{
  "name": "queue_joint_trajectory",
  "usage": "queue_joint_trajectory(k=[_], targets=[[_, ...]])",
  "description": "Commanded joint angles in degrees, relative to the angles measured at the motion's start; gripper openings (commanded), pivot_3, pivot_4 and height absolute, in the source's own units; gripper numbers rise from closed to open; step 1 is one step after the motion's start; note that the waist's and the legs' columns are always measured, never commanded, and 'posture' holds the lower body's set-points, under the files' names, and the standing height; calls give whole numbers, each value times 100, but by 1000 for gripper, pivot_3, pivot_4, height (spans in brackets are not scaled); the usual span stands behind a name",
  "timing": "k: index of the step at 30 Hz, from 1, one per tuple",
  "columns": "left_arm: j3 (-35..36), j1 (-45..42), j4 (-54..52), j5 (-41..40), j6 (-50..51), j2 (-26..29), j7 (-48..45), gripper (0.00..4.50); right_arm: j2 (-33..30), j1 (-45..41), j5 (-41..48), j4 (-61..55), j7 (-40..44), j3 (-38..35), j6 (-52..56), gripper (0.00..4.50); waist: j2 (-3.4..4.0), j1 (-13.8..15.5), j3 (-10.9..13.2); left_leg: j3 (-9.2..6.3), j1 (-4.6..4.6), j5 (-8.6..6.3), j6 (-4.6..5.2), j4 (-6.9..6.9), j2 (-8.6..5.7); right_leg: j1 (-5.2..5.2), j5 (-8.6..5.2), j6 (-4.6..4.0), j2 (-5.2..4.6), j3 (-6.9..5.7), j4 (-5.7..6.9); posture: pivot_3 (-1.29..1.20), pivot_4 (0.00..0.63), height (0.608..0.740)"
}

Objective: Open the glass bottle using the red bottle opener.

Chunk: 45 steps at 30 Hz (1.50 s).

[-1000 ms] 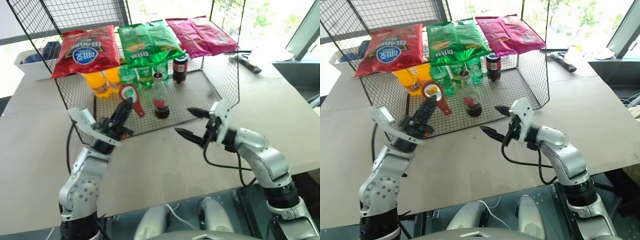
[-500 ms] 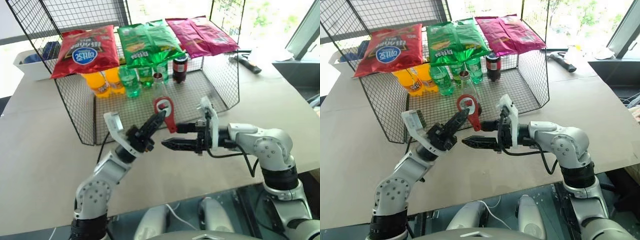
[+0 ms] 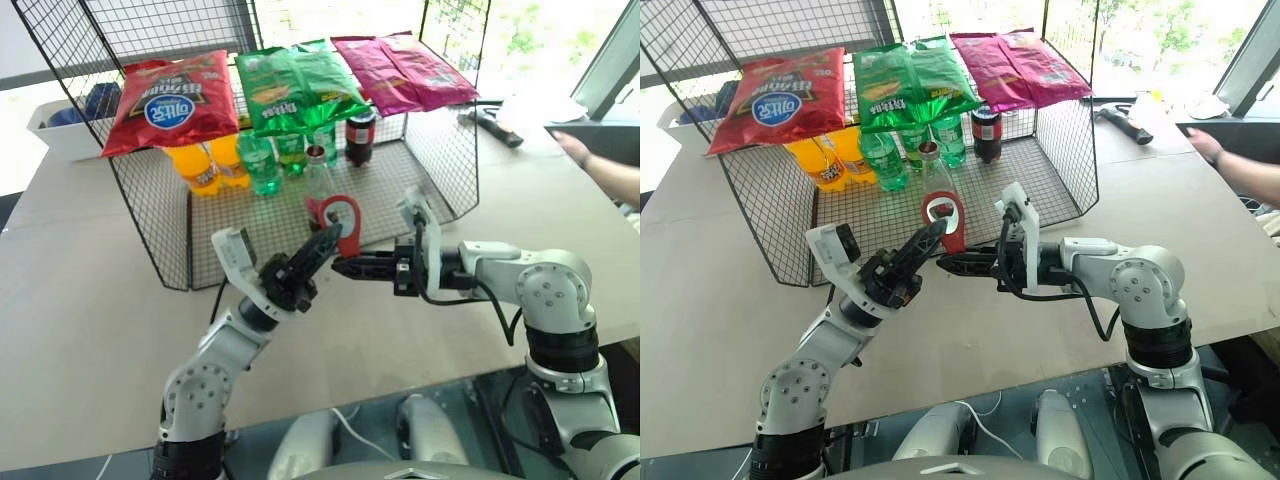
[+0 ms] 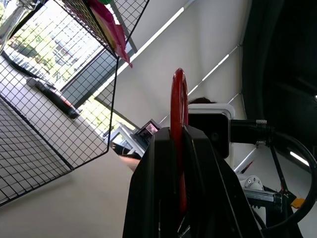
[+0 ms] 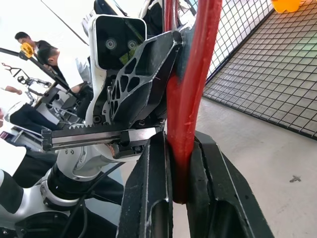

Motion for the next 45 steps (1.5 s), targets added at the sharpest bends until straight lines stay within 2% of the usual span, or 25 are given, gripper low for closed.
queue_joint_trajectory(k=[1, 3, 7, 9, 10, 11, 14, 17, 20, 25, 35, 45], targets=[[137, 18, -79, 117, -146, -8, 215, 739, -93, -17, -31, -214, 40, 166, -48, 0, 0, -1, 0, 0, 0, 0, 0, 0, 0, 0, 0, 0, 0, 0, 0, 0, 150, 739], [160, 58, -92, 127, -134, 21, 209, 1408, -243, 77, -194, -163, 22, 117, -188, 0, 0, 1, 0, -1, 0, 0, 0, 0, 0, 0, 0, 0, 0, 0, 0, 0, 150, 739], [246, 76, -96, 261, -218, 44, 309, 3265, -571, 288, -703, -48, -18, 118, -586, 0, 0, 17, 0, 0, -4, 0, 0, 1, -1, -1, 0, 0, -3, 0, -3, 0, 150, 739], [124, 100, -219, 894, -417, 231, 272, 4230, -825, 504, -1496, 113, -77, 222, -1398, 0, -1, 17, 0, 1, -4, 0, 0, 1, -1, -1, 0, 0, -4, 0, -4, 0, 150, 739], [53, 82, -255, 1340, -628, 275, 318, 4460, -934, 601, -1849, 177, -63, 259, -1809, 0, 0, 27, 0, 1, -4, 0, 0, 0, -4, 0, 0, 0, -2, -1, -4, 0, 150, 739], [-1, 56, -261, 1753, -855, 291, 388, 4460, -991, 668, -2063, 199, -52, 276, -2074, 0, 0, 27, 0, 2, -4, 0, 0, 0, -5, 0, 0, 1, -2, -3, -4, 0, 150, 739], [-380, -50, 20, 3797, -1995, 607, 608, 4460, -814, 805, -2858, 207, -310, 243, -3323, 0, -1, 5, 1, 13, -4, 0, 0, -2, -3, -3, 0, 1, 1, 5, -5, 0, 150, 739], [-593, -172, 645, 4946, -2965, 733, 618, 4460, -611, 811, -3503, 328, -398, 322, -4373, 0, 0, 7, 0, 21, -1, 1, -2, -8, -1, -8, 1, 1, 4, 12, -3, 0, 150, 739], [-511, -519, 1137, 5177, -3367, 538, 726, 4460, -486, 852, -3896, 412, -456, 400, -4884, 0, -1, 30, 0, 17, -3, 1, -2, -8, -3, -9, 1, 2, 1, 12, -5, 0, 150, 739], [-419, -1183, 1914, 5318, -3715, 349, 767, 4460, -331, 939, -4114, 453, -451, 370, -5060, 0, -1, 91, 1, 6, -8, 1, -2, -6, -3, -10, 1, 1, 0, 2, -8, 0, 150, 739], [-397, -2560, 3901, 5409, -4247, 101, 476, 4460, -296, 967, -4290, 346, -509, 244, -5147, 0, -2, 99, 0, 6, -8, 1, -2, -2, -6, -10, 1, 2, 1, 1, -4, 0, 150, 739], [-398, -3333, 5137, 5385, -4543, -122, 13, 4460, -251, 986, -4388, 275, -605, 208, -5199, 0, -2, 54, 0, 6, -8, 1, -1, -2, -7, -10, 1, 2, 0, 2, -3, 0, 150, 739]])
